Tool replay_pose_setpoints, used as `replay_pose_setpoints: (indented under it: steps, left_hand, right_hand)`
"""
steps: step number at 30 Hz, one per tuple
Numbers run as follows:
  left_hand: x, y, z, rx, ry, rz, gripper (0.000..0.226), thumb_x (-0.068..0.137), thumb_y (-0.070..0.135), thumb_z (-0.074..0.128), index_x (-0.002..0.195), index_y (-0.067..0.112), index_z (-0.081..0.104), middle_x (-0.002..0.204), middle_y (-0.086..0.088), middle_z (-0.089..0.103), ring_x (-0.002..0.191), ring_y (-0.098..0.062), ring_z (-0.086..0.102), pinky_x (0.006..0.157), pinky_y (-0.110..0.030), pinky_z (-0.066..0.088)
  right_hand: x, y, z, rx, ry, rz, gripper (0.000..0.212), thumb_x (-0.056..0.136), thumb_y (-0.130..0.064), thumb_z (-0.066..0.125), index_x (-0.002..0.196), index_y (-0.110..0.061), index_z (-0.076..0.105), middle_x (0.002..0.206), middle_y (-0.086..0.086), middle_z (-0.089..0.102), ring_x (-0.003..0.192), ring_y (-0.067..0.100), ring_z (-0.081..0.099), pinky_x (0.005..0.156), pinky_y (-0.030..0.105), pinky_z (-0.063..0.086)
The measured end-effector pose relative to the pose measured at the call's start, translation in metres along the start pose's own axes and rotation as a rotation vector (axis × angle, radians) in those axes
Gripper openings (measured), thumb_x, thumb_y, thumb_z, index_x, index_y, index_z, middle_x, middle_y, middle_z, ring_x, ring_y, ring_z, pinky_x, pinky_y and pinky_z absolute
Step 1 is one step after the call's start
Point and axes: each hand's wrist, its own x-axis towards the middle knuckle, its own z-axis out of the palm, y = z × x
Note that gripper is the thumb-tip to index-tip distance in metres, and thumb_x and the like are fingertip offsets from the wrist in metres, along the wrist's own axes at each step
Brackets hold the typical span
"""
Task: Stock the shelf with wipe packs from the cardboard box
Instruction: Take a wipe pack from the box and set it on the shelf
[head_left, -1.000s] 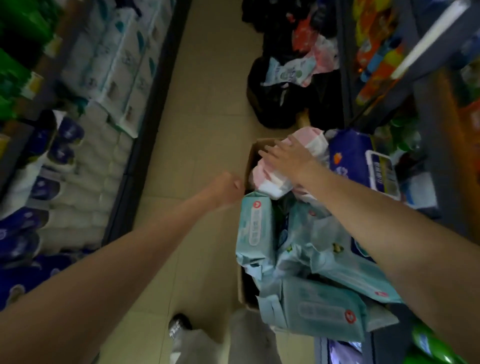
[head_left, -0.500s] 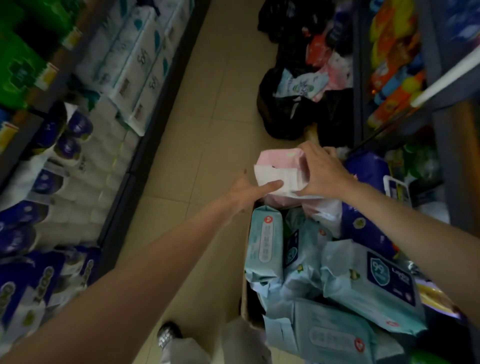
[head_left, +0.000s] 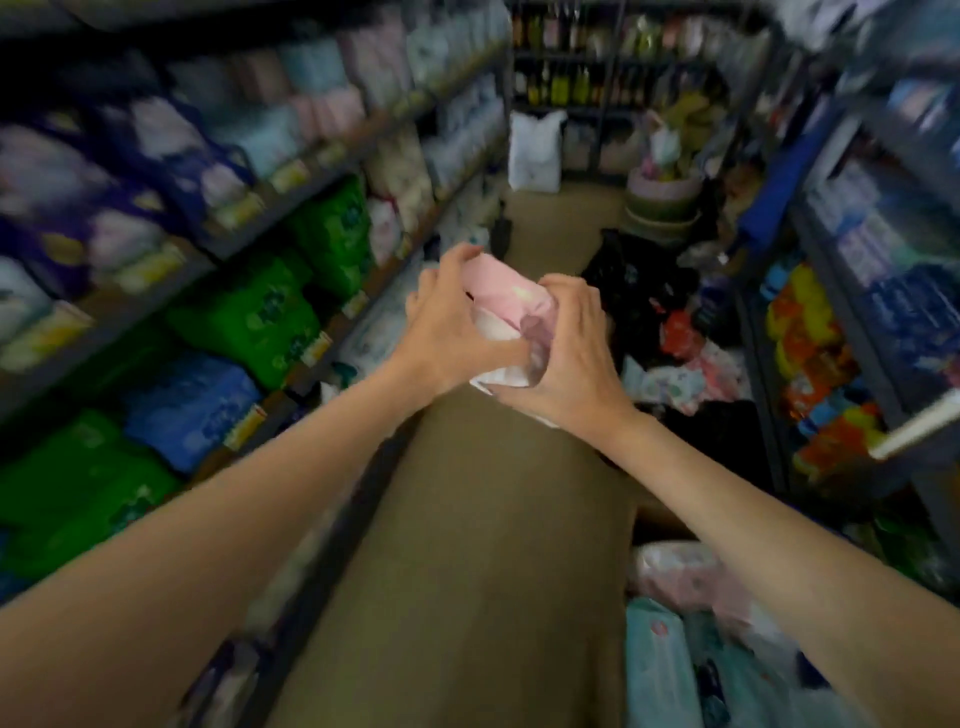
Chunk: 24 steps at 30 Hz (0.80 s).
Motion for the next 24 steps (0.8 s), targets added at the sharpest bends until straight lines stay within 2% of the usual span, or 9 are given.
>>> replay_pose_setpoints:
  steps: [3, 5, 7, 9, 11, 14, 16, 20, 24]
  left_hand:
    - [-0.006, 0.006, -0.115, 0.112, 0.118, 0.132, 0.11, 0.034, 0.058, 0.052, 0.133, 0.016, 0.032, 0.121, -0.001, 0.037, 0.122, -0.024, 0.037, 0.101, -0.034, 0.036]
    - [-0.022, 0.012, -0.194, 0.229, 0.164, 0.239, 0.108, 0.036, 0.056, 0.053, 0.132, 0.011, 0.034, 0.121, -0.001, 0.037, 0.124, -0.022, 0.037, 0.106, -0.035, 0.032]
    - [-0.045, 0.02, -0.257, 0.36, 0.165, 0.322, 0.108, 0.039, 0.056, 0.054, 0.135, 0.01, 0.033, 0.125, 0.002, 0.037, 0.125, -0.018, 0.036, 0.107, -0.03, 0.028]
    - [-0.07, 0.027, -0.313, 0.499, 0.135, 0.373, 0.106, 0.043, 0.057, 0.056, 0.136, 0.013, 0.031, 0.126, 0.006, 0.035, 0.124, -0.013, 0.035, 0.102, -0.023, 0.027]
    - [-0.094, 0.032, -0.364, 0.615, 0.141, 0.372, 0.102, 0.045, 0.054, 0.058, 0.136, 0.016, 0.029, 0.127, 0.006, 0.036, 0.122, -0.012, 0.036, 0.099, -0.024, 0.03]
    - [-0.122, 0.039, -0.436, 0.805, 0.215, 0.316, 0.101, 0.048, 0.051, 0.06, 0.136, 0.014, 0.027, 0.124, 0.008, 0.031, 0.116, -0.002, 0.031, 0.095, -0.013, 0.027]
    - [-0.142, 0.036, -0.478, 0.956, 0.277, 0.25, 0.101, 0.051, 0.049, 0.065, 0.138, 0.017, 0.024, 0.123, 0.008, 0.028, 0.113, 0.002, 0.027, 0.096, -0.009, 0.027]
    - [-0.176, 0.002, -0.533, 1.243, 0.509, 0.152, 0.094, 0.056, 0.044, 0.067, 0.137, 0.035, 0.019, 0.13, -0.01, 0.033, 0.121, -0.028, 0.039, 0.104, -0.044, 0.038]
    - [-0.177, -0.027, -0.56, 1.335, 0.695, 0.128, 0.086, 0.064, 0.042, 0.062, 0.138, 0.033, 0.02, 0.132, -0.015, 0.03, 0.12, -0.033, 0.04, 0.104, -0.047, 0.035]
  right_hand:
    - [0.059, -0.074, 0.018, 0.322, -0.101, 0.021, 0.101, 0.056, -0.045, 0.082, 0.134, -0.009, 0.028, 0.132, 0.005, 0.033, 0.122, 0.014, 0.036, 0.099, 0.022, 0.038]
    - [0.094, -0.112, 0.032, 0.549, -0.282, 0.124, 0.11, 0.063, -0.02, 0.085, 0.145, -0.019, 0.012, 0.138, -0.007, 0.029, 0.129, 0.005, 0.031, 0.093, 0.01, 0.04]
    - [0.125, -0.146, 0.054, 0.616, -0.437, 0.145, 0.114, 0.065, -0.012, 0.082, 0.148, -0.021, 0.005, 0.145, -0.006, 0.029, 0.135, 0.009, 0.03, 0.099, 0.018, 0.039]
    - [0.151, -0.193, 0.083, 0.59, -0.509, 0.062, 0.107, 0.063, -0.016, 0.084, 0.147, -0.016, 0.017, 0.146, 0.001, 0.037, 0.134, 0.017, 0.037, 0.103, 0.023, 0.038]
    - [0.174, -0.251, 0.105, 0.622, -0.533, -0.052, 0.085, 0.066, -0.015, 0.082, 0.137, -0.012, 0.036, 0.133, -0.002, 0.05, 0.122, 0.015, 0.05, 0.085, 0.0, 0.038]
    - [0.207, -0.335, 0.116, 0.76, -0.362, -0.219, 0.082, 0.062, -0.013, 0.085, 0.124, -0.028, 0.032, 0.109, -0.027, 0.042, 0.099, -0.002, 0.046, 0.079, 0.003, 0.039]
    - [0.233, -0.377, 0.12, 0.755, -0.171, -0.374, 0.093, 0.054, -0.024, 0.09, 0.13, -0.017, 0.036, 0.114, -0.013, 0.043, 0.106, 0.005, 0.042, 0.091, 0.023, 0.042]
    - [0.284, -0.436, 0.136, 0.445, 0.213, -0.648, 0.091, 0.049, -0.031, 0.086, 0.121, -0.015, 0.034, 0.118, 0.01, 0.045, 0.104, 0.016, 0.033, 0.09, 0.037, 0.033]
    - [0.318, -0.465, 0.155, 0.36, 0.467, -0.792, 0.088, 0.05, -0.037, 0.08, 0.123, -0.013, 0.035, 0.117, 0.002, 0.032, 0.107, 0.023, 0.033, 0.095, 0.037, 0.023]
